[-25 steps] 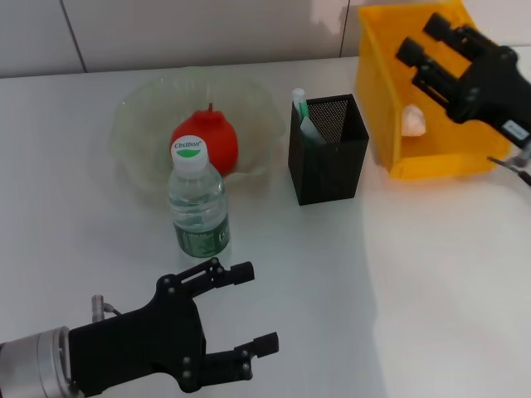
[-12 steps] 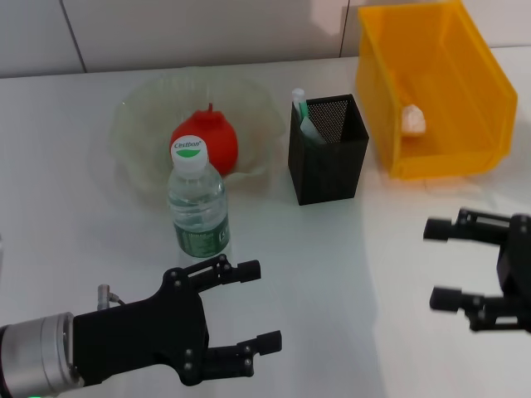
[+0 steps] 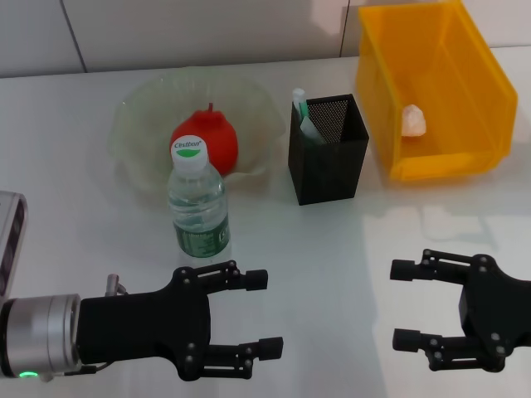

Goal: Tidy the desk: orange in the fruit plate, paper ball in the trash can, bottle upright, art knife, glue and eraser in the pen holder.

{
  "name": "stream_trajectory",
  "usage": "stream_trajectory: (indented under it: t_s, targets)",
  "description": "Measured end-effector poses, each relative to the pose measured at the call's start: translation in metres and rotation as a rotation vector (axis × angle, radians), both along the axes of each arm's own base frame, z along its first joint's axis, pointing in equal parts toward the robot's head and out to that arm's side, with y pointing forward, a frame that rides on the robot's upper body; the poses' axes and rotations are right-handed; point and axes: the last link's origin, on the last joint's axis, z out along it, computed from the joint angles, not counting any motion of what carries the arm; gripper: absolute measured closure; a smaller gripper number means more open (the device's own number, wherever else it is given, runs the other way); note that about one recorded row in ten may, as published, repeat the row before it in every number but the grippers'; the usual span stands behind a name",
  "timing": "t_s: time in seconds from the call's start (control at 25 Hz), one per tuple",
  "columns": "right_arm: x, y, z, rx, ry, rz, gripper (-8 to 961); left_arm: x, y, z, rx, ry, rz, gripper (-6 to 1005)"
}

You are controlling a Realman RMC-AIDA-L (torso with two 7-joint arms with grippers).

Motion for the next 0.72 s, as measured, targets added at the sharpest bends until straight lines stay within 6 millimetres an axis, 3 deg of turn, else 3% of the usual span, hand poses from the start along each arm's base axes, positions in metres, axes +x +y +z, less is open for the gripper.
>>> stream_trajectory:
  t_s: [0.52, 0.72]
  targets:
    - [-0.002, 0.013, -0.007, -0.001, -0.023, -0.014, 167, -0.006, 0.007, 0.016, -0.016, 0.029, 0.019, 215]
    - [-0.008, 0.026, -0.020, -0.021, -0.035, -0.016, 167, -0.014, 0.005, 0.023, 0.000, 0.033, 0.046, 233]
